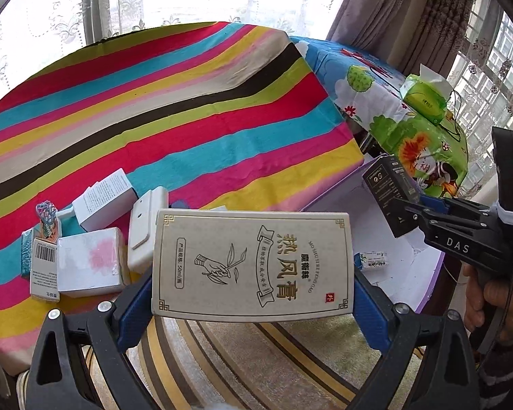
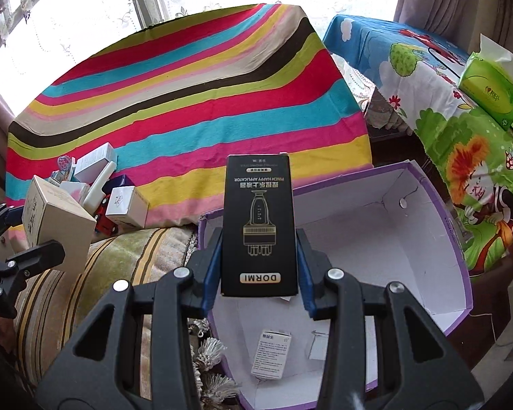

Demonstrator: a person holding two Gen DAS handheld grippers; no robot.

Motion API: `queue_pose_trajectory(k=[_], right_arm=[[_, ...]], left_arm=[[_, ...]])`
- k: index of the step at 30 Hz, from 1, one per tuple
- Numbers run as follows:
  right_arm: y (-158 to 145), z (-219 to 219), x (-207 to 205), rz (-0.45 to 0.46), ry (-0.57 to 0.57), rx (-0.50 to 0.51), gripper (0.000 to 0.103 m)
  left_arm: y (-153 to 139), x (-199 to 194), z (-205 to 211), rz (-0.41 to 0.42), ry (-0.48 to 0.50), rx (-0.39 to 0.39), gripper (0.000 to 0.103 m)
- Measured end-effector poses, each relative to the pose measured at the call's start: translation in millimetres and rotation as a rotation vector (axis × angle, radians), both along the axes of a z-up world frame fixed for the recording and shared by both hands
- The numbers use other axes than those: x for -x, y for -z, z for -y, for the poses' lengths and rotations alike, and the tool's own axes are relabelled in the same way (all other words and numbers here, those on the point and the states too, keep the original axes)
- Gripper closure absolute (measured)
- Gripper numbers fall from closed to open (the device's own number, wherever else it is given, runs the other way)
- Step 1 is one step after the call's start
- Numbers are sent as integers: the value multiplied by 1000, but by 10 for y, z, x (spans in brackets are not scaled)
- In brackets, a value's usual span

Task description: Organize rigid objects

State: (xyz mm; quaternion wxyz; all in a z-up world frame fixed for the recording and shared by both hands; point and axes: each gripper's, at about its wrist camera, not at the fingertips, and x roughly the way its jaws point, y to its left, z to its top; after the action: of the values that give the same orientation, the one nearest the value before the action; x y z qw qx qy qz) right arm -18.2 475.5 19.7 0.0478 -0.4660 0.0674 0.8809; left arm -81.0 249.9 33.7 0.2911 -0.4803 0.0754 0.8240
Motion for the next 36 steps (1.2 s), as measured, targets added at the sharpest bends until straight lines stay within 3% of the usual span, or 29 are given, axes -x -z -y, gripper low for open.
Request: queue_pose_trajectory(k=[7, 17, 19, 21, 30, 36], right_arm=[[71, -323, -147, 5, 77, -1, 60], [127, -584, -215, 8, 144, -2, 59], [125, -606, -213, 6, 151, -3, 56], [120, -619, -216, -1, 160, -3, 40], [130, -610, -211, -3, 149, 11, 36], [84, -524, -199, -14, 121, 16, 32]], left_arm=[[-1, -33, -476, 0, 101, 19, 4], [64, 39, -1059, 72, 189, -23, 3], [75, 62, -1148, 93, 199, -42, 2], [98, 86, -1208, 124, 202, -59, 2], [75, 149, -1103, 144, 160, -92, 2], [-73, 153, -914, 44, 135, -128, 2]])
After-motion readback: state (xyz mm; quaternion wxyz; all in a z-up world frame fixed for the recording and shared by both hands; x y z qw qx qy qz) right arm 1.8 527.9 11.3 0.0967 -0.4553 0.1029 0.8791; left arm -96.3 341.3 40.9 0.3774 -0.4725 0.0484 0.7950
